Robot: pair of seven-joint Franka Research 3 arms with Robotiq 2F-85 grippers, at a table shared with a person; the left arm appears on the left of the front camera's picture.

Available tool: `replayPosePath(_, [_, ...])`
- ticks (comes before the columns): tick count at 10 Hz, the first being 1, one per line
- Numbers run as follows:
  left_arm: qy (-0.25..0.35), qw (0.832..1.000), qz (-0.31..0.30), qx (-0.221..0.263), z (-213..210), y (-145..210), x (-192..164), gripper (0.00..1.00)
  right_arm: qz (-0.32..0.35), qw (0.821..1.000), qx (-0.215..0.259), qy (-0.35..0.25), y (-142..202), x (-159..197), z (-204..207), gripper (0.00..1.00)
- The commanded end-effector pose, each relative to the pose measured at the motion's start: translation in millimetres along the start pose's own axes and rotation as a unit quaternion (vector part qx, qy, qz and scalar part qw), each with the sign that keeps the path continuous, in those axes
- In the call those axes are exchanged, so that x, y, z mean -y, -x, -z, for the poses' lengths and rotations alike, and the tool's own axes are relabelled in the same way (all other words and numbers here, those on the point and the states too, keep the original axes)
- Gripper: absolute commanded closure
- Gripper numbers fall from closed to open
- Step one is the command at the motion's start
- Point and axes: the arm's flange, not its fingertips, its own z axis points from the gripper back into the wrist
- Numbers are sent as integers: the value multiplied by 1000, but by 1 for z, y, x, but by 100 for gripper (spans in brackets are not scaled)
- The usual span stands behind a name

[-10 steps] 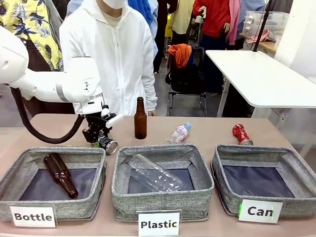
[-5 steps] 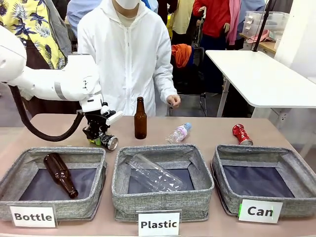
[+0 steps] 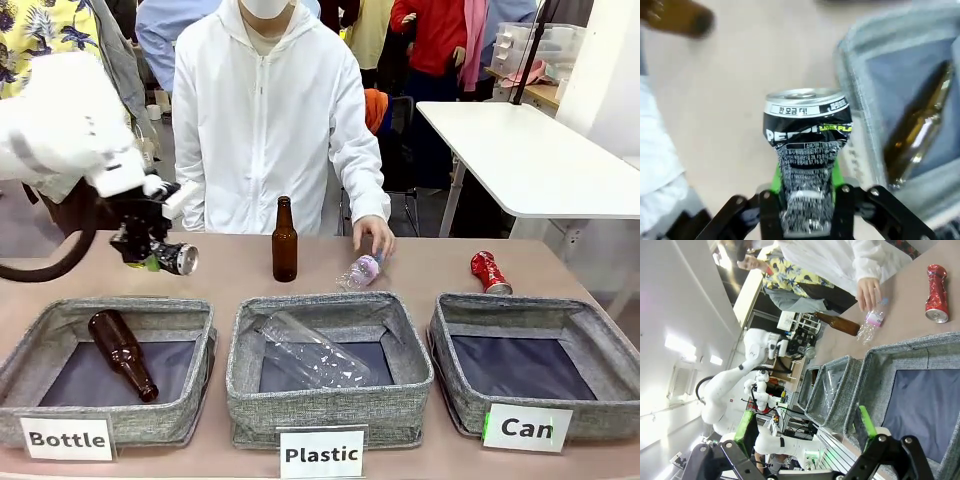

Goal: Sort the can waste into the basket.
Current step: Pick up the can waste from the table and place it in the right Fabric basket.

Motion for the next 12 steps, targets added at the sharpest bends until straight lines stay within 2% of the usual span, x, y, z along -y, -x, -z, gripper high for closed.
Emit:
replayPosePath(1, [-44, 998, -14, 36, -34, -17, 72, 100, -13, 1000, 7, -7, -1, 0, 0, 0])
replayPosePath(3, [-94, 994, 4, 62, -53, -44, 140, 100, -13, 1000, 7, -7, -1, 0, 0, 0])
replayPosePath(4, [-129, 991, 6, 42, -50, -55, 166, 100, -13, 1000, 7, -7, -1, 0, 0, 0])
replayPosePath(5, [-161, 986, 10, 31, -46, -54, 175, 100, -13, 1000, 7, -7, -1, 0, 0, 0])
replayPosePath(6, [-87, 995, -9, 55, -56, -48, 135, 100, -13, 1000, 7, -7, -1, 0, 0, 0])
replayPosePath(8, [-87, 995, -9, 55, -56, -48, 135, 100, -13, 1000, 7, -7, -1, 0, 0, 0])
replayPosePath(9, [-114, 992, 4, 51, -54, -56, 162, 60, -13, 1000, 7, -7, -1, 0, 0, 0])
replayPosePath(10, [-114, 989, 5, 92, -55, -81, 151, 60, -13, 1000, 7, -7, -1, 0, 0, 0])
replayPosePath(11, [-102, 990, 18, 95, -58, -112, 139, 60, -13, 1000, 7, -7, -1, 0, 0, 0])
replayPosePath(12, [-98, 991, 16, 85, -63, -126, 131, 60, -13, 1000, 7, -7, -1, 0, 0, 0])
